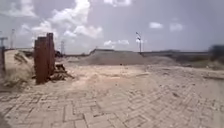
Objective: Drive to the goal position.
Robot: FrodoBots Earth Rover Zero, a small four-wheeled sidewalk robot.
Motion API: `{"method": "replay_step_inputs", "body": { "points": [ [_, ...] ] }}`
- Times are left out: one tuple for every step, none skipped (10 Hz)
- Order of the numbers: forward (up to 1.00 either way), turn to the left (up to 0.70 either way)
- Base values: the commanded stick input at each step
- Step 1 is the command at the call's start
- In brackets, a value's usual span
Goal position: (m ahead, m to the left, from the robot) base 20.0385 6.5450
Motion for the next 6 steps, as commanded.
{"method": "replay_step_inputs", "body": {
  "points": [
    [0.7,0.0],
    [0.7,0.0],
    [0.7,0.02],
    [0.7,0.08],
    [0.7,0.14],
    [0.7,0.14]
  ]
}}
